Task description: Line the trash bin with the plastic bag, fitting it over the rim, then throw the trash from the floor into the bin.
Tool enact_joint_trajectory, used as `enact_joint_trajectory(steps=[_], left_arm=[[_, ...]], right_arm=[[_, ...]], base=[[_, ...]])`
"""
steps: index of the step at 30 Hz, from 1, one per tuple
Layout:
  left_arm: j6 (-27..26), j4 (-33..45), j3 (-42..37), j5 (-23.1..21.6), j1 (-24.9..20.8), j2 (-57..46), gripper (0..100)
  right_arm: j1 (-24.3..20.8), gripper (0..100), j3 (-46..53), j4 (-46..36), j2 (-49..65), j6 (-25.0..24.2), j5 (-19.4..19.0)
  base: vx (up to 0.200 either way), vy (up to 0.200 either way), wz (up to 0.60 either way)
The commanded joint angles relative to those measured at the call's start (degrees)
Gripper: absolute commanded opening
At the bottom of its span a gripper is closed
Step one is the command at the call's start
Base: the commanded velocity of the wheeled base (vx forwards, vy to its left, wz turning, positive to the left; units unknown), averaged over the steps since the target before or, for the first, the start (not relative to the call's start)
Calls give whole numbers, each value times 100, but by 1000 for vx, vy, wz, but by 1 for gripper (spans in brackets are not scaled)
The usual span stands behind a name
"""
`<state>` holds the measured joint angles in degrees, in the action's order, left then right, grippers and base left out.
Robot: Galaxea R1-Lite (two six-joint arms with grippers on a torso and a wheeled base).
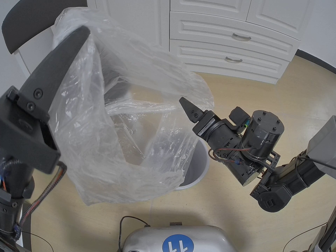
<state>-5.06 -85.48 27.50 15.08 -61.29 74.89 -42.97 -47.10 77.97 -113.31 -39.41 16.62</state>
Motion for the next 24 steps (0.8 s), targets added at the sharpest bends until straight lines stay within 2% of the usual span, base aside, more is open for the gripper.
enact_joint_trajectory(steps=[1, 4, 5, 19, 22, 24], left_arm=[[-4, -4, 1, 4, -5, 0, 0], [-4, -4, 1, 4, -5, 0, 0], [5, -4, 1, 4, -5, 8, 0], [-4, 172, -61, 56, 170, 17, 0], [-13, 409, -113, 56, 337, 8, 0], [-13, 585, -149, 39, 452, 8, 0]], right_arm=[[-1, 100, 8, -1, 20, 4, 0], [-1, 100, 17, 8, 2, 13, 8], [-9, 0, 17, -1, -7, 13, 8], [-1, 0, 43, -10, 46, 92, 17], [61, 0, 79, -36, 64, 329, 26], [149, 0, 219, -19, 90, 672, 17]], base=[[0, 0, 0], [0, 0, 0], [0, 0, 0], [0, 0, 0], [0, 0, 0], [0, 0, 0]])
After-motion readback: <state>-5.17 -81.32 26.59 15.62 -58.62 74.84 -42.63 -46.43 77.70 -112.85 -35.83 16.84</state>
